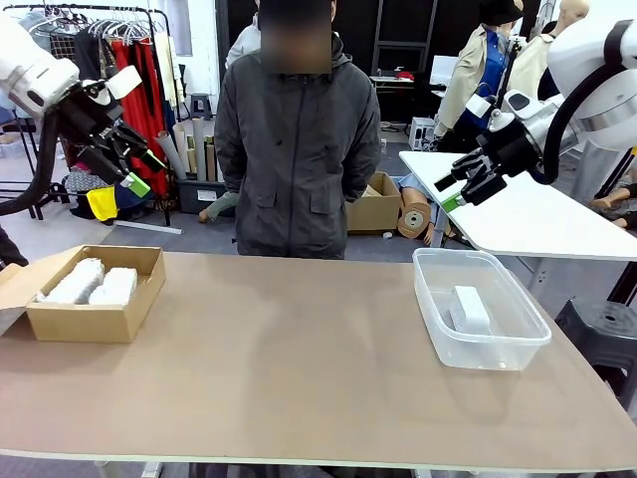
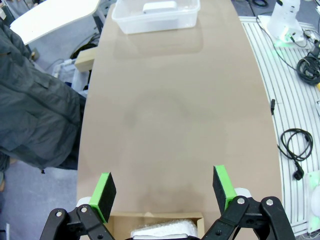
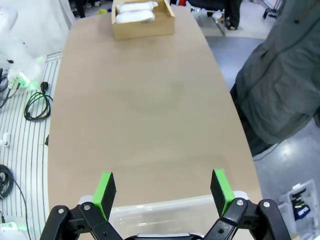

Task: Separate and place wrapped and unwrapped clocks.
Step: If the picked Digital clock is wrapped, place it in the Package Box ; if not, place it in the Organizing box.

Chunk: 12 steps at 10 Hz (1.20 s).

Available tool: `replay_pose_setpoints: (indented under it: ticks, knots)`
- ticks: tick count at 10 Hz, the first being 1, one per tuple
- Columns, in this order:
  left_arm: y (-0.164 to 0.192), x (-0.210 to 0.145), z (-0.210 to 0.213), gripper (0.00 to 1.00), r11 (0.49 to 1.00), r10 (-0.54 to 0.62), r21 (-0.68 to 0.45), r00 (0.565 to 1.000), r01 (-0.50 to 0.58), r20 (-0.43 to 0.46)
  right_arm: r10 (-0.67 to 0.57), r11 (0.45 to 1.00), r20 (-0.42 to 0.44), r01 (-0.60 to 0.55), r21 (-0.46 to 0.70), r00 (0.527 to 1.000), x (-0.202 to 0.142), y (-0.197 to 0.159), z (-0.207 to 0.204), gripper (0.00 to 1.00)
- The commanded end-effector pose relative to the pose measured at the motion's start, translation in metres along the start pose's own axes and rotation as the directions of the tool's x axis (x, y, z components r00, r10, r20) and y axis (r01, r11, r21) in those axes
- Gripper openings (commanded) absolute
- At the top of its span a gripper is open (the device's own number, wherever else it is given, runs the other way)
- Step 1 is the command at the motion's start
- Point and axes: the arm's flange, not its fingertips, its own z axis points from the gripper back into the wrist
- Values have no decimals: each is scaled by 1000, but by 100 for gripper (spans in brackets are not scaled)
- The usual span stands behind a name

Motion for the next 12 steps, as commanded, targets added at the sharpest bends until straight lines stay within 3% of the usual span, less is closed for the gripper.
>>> replay_pose_setpoints:
  ticks: [1, 12]
  knots:
    - [-2, -2, 2, 100, 1000, -16, -7, 1000, 16, -6, 21, 1000, 2, -21, 2, 1000, 0, 0, 1, 100]
    - [-2, -2, 2, 100, 1000, -16, -7, 1000, 16, -6, 21, 1000, 2, -21, 2, 1000, 0, 0, 1, 100]
